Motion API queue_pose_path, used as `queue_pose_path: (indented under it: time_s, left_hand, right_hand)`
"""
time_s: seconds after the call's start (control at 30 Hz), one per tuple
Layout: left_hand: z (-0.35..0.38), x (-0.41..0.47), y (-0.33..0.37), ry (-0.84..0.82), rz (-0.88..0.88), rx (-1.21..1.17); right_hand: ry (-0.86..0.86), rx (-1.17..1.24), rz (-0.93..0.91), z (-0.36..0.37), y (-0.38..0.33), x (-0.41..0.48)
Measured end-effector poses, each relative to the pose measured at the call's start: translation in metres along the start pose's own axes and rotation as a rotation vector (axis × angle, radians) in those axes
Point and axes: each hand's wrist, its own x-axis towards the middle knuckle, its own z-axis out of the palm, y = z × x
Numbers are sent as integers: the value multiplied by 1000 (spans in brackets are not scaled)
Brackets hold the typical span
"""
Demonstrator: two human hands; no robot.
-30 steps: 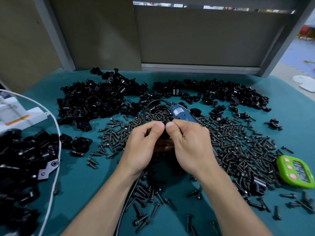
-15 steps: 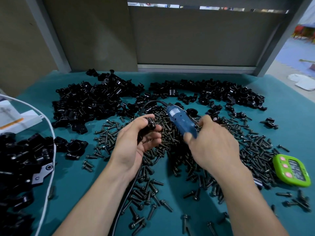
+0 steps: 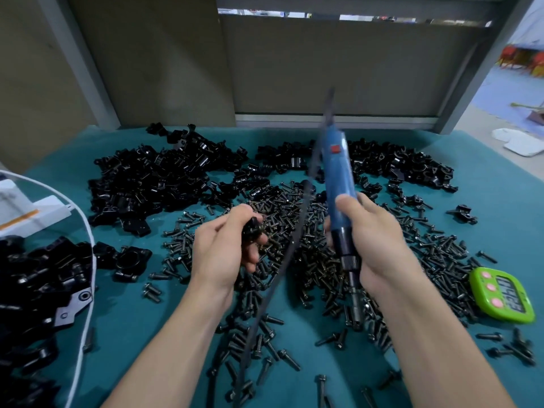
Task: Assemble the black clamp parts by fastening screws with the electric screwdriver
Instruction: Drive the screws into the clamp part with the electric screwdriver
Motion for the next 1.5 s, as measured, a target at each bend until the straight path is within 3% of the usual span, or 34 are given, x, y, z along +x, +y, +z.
queue_pose_path:
  time_s: [0.1,0.23,0.33,0.43,0.57,0.87,1.17,1.3,1.5]
  left_hand:
    - [-2,2,-1,57,7,89]
    - [-2,1,-5,46,15,163]
    - [-1,-1,-8,-10,27,157]
    - [0,-2,-9,-84,34,178]
    - [2,-1,-12,-81,-7,273]
    - [3,0,-17,-119,18,241]
    - [3,-5,-17,-167,94,322]
    - [4,-7,-17,-174,155,492]
    - [4,-10,-15,-211,130,474]
  right_hand:
    - [-215,497,131,-4,-10,-6]
    - [-323,679,138,1,-6,-11]
    - [-293,708,78,2,-4,-8]
    - [-250,783,129,3,0,-3]
    - [-200,881,162,8,11,5]
    - [-125,1089,222,1,15,12]
    - [179,1187,133,-2,10,12]
    - [213,1225,52,-2,7,10]
    - [244,1218,26,-2,7,10]
